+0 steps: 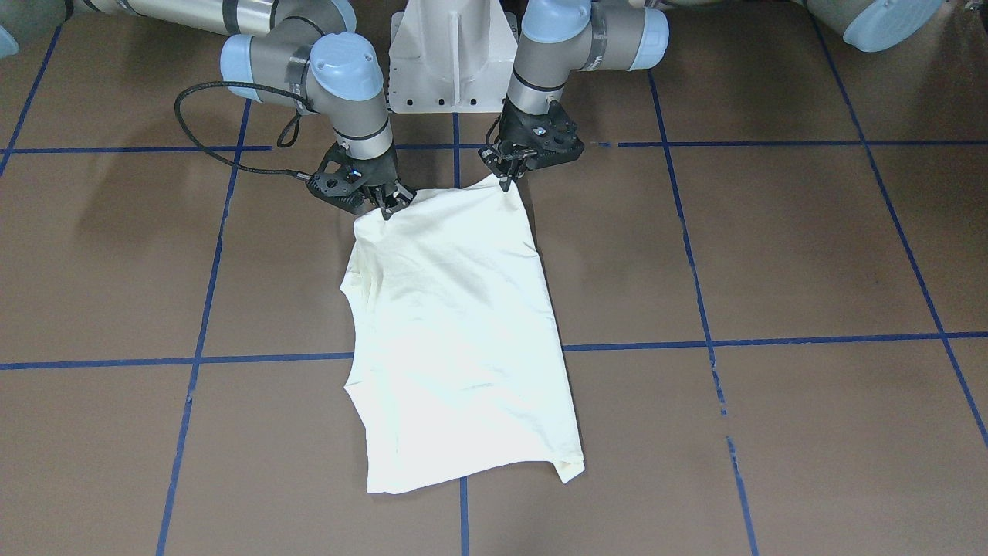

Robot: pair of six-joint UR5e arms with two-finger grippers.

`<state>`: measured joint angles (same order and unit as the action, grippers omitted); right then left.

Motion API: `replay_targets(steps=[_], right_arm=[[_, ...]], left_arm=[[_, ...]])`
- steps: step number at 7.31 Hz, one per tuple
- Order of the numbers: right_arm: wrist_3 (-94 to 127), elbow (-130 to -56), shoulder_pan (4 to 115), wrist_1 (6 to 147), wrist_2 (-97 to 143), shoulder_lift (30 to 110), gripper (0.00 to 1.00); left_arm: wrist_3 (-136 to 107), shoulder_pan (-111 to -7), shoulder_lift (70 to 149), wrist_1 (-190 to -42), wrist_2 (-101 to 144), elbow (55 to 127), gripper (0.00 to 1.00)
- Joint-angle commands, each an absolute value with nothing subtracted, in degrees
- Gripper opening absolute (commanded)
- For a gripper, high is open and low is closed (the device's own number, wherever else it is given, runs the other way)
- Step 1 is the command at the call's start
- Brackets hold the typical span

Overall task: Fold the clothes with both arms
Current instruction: 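Grasp both shirt corners nearest the robot with both grippers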

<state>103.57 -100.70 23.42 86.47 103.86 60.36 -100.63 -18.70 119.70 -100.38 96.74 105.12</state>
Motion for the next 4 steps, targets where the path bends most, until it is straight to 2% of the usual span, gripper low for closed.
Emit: replay_targets(steps=[1, 4], right_arm=[[103.01, -104.74, 23.12, 86.22, 104.50, 62.83, 0.00], [103.71, -115.73, 18.30, 86.31, 107.21, 68.20, 0.00]], left_arm=[[-100.63, -18.20, 119.10, -99.76, 96.94, 108.96, 0.00], [-100.72, -13.90, 116.11, -99.58, 99.23, 116.26, 0.00]])
